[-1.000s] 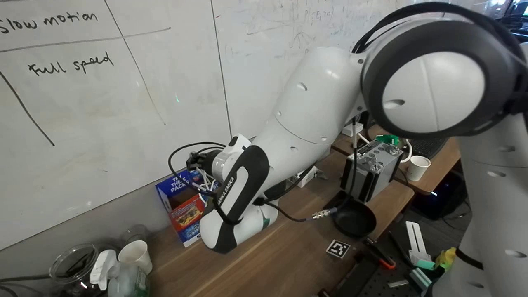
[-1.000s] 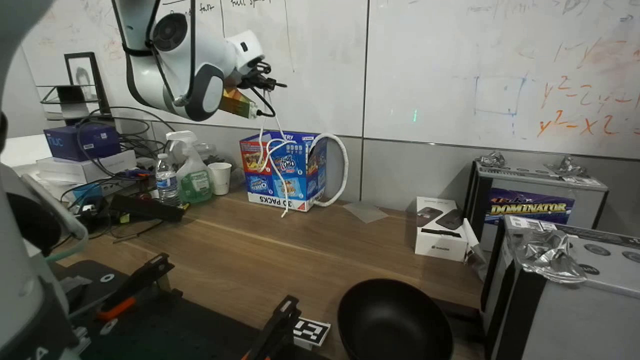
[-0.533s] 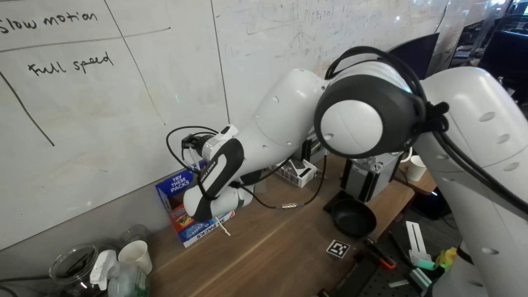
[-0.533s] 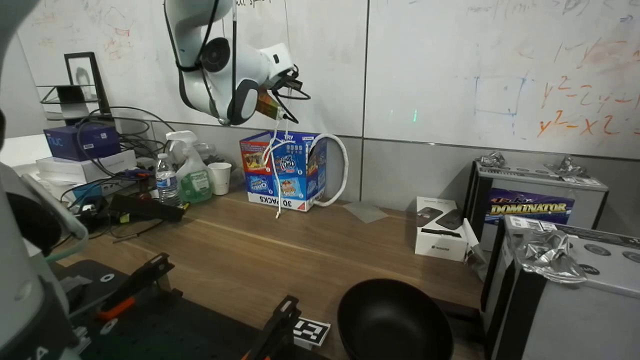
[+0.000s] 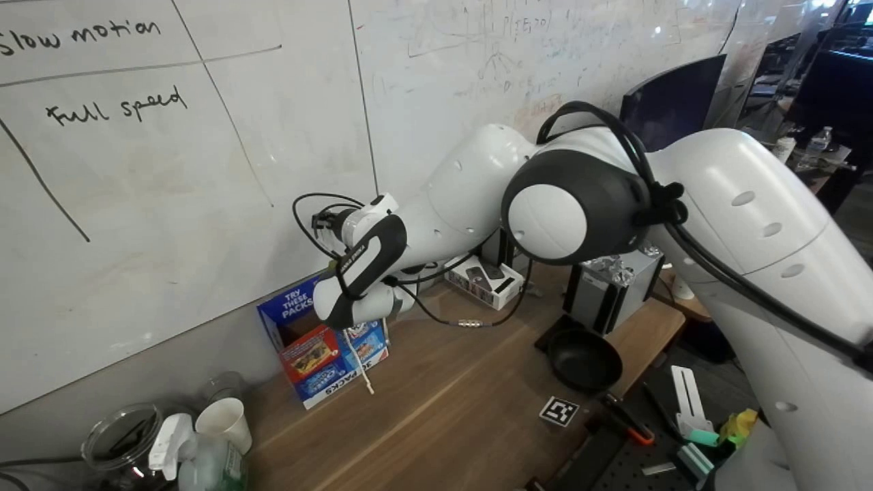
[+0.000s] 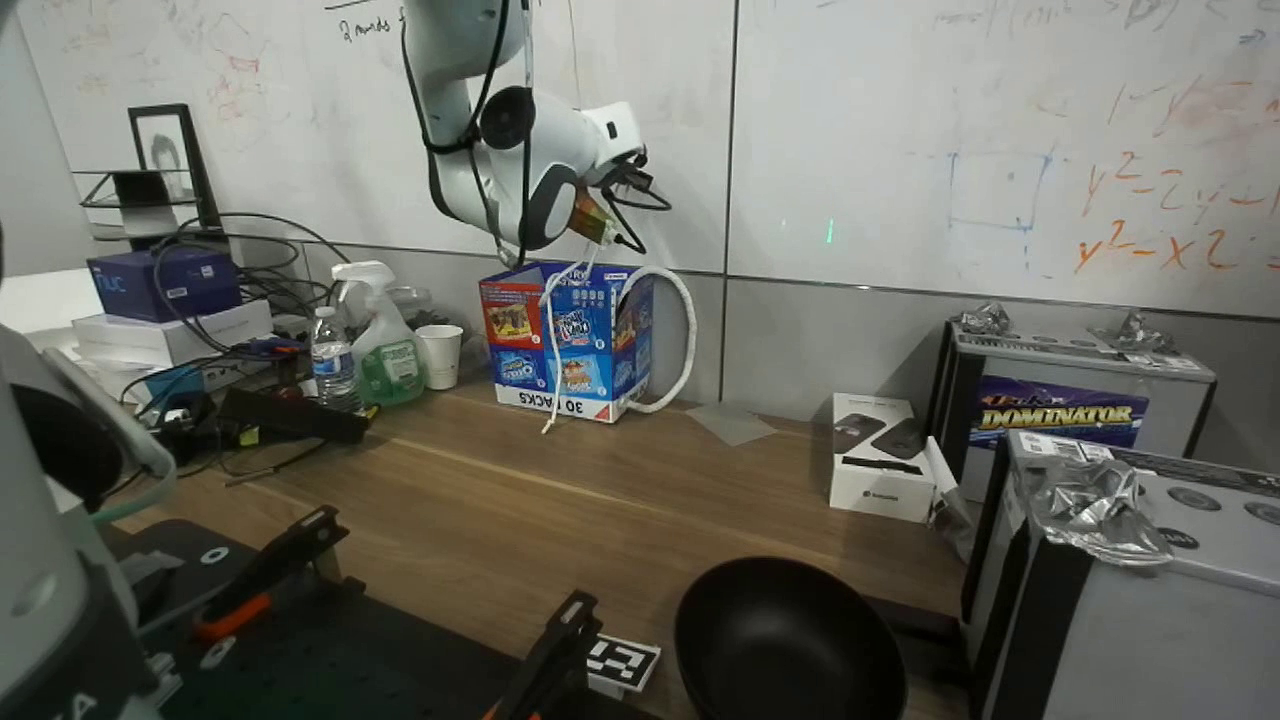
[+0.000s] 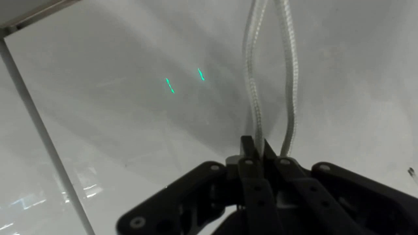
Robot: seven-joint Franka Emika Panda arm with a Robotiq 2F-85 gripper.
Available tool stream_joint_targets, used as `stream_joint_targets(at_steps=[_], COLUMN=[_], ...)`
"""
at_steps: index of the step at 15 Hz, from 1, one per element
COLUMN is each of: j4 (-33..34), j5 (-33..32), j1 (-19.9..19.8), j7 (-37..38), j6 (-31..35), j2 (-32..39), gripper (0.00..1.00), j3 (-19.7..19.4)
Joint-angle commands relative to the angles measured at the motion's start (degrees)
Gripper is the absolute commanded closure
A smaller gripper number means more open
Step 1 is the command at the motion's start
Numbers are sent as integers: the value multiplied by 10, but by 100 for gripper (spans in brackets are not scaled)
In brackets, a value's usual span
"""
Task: Put the strings in the blue box
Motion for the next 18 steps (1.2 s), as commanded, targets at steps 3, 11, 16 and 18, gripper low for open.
stream_joint_targets(at_steps=[3,11,16,18], j4=[45,92,117,123], j5=[11,120,106,102], j1=[8,101,126,134], j7=[-11,-72,-46,-41], j6=[-75,-295,-406,-432], j2=[33,90,97,99], gripper=[96,97,96,97], j3=[-17,-125,-168,-183])
